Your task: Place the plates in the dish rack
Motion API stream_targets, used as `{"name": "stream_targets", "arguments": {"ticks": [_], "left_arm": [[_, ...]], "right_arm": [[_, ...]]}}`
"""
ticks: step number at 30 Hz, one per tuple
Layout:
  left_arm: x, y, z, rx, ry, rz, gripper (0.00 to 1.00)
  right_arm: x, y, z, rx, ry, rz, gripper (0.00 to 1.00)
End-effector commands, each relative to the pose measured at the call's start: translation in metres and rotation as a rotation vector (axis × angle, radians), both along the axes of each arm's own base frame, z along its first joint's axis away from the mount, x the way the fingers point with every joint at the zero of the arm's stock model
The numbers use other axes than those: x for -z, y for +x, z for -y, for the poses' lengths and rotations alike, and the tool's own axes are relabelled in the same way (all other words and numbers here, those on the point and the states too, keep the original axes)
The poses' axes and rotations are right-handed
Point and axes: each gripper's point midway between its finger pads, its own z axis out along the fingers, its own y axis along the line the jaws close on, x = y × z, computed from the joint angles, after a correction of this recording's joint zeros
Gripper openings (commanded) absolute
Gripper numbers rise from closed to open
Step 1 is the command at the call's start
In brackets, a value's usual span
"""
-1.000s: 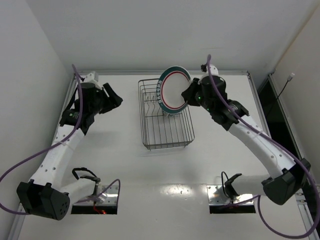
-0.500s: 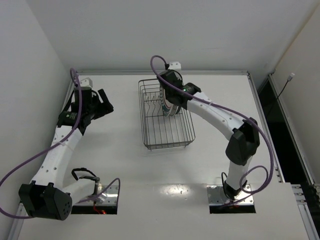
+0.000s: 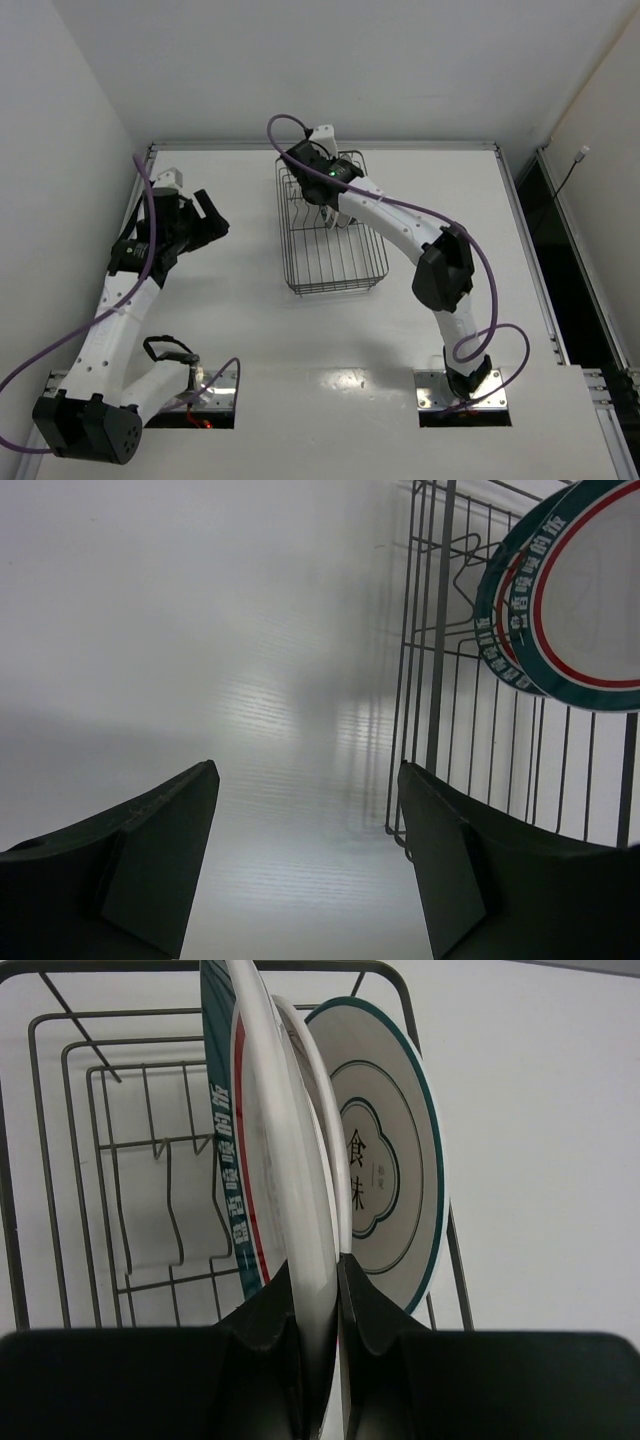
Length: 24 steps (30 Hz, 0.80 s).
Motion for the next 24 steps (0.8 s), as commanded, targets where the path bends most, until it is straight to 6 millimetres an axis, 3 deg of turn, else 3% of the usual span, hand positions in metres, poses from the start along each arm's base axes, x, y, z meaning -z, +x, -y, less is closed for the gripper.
{"name": "stream_targets", "arguments": {"ticks": [1, 3, 8, 9, 14, 18, 20, 22, 23, 24], "left_arm": [[0.000, -0.007, 0.003, 0.011, -0.035, 0.002, 0.70], [0.000, -0.007, 0.003, 0.011, -0.035, 0.002, 0.70], [0.001, -0.009, 0.003, 0.011, -0.033, -0.027, 0.72], [-0.009, -0.006, 0.004, 0.011, -0.035, -0.003, 0.72], [-0.012, -0.011, 0.003, 0.011, -0.034, -0.015, 0.73], [-0.018, -0.016, 0.001, 0.003, -0.029, -0.004, 0.73], [-0.016, -0.017, -0.002, -0.003, -0.011, -0.011, 0.73], [-0.018, -0.018, -0.008, -0.023, 0.015, 0.000, 0.73], [-0.018, -0.018, -0.008, -0.017, 0.024, 0.000, 0.73], [-0.016, -0.017, -0.007, 0.003, 0.028, 0.004, 0.73]], "right_arm": [[0.051, -0.004, -0.016, -0.026, 0.108, -0.143, 0.03], [0.052, -0.006, -0.021, -0.045, 0.155, -0.163, 0.05], [0.045, -0.008, -0.019, -0.072, 0.187, -0.199, 0.22], [0.045, -0.008, -0.019, -0.072, 0.187, -0.199, 0.24], [0.034, -0.016, -0.010, -0.071, 0.166, -0.206, 0.25], [0.001, -0.022, 0.002, -0.053, 0.166, -0.162, 0.25], [-0.035, -0.033, 0.012, -0.049, 0.177, -0.109, 0.25], [-0.054, -0.046, 0.021, -0.072, 0.185, -0.093, 0.27], [-0.075, -0.060, 0.031, -0.101, 0.205, -0.068, 0.27], [-0.081, -0.071, 0.032, -0.139, 0.230, -0.079, 0.37]]}}
